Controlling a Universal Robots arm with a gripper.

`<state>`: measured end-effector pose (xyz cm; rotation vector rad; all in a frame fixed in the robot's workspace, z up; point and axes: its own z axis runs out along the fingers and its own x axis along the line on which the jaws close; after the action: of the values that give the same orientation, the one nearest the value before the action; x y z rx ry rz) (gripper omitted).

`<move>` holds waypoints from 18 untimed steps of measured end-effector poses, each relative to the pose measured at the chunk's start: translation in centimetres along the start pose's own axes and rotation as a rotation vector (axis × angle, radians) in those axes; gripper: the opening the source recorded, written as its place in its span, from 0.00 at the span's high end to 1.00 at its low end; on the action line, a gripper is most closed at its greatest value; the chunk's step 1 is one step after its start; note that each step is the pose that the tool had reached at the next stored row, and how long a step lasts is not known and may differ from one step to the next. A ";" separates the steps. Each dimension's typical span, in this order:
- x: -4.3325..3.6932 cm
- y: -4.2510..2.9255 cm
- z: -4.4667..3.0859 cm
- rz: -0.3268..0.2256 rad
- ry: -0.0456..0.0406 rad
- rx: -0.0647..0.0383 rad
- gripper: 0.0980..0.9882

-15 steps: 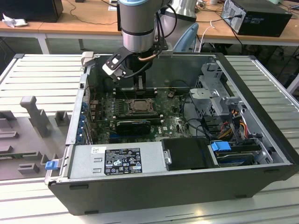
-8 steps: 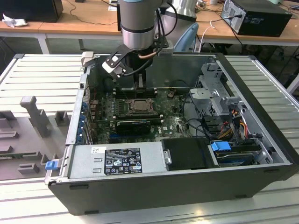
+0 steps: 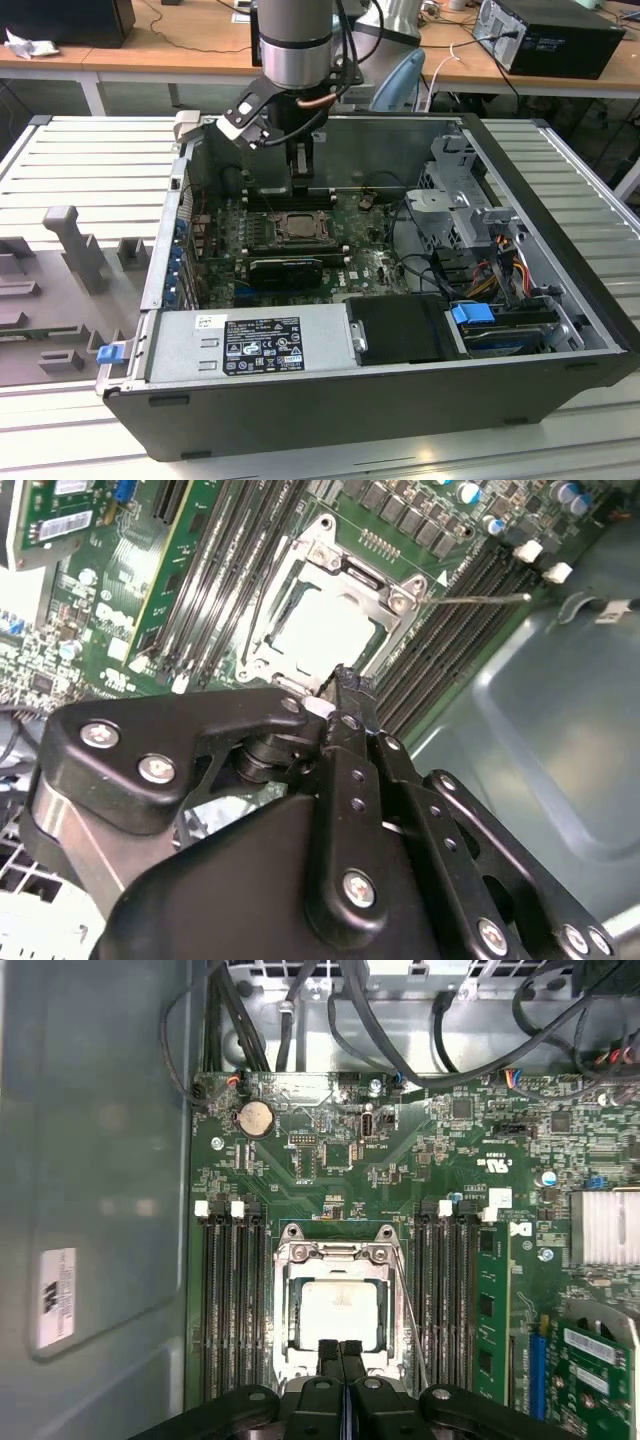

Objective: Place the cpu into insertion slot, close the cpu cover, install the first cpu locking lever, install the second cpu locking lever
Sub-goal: 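Install the first cpu locking lever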

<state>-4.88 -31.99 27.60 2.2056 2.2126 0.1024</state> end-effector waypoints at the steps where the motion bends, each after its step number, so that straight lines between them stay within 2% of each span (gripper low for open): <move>1: 0.01 0.02 -0.38 0.000 0.0000 0.001 0.99; 4: 0.03 0.05 -0.79 -0.011 0.0009 0.002 0.99; 7: 0.03 0.05 -0.79 -0.086 0.0048 0.004 0.99; 11: 0.03 0.05 -0.77 -0.155 0.0058 0.007 0.99; 18: 0.03 0.04 -0.76 -0.201 0.0079 0.012 0.99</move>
<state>-4.88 -31.99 28.36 1.9765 2.4290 0.0954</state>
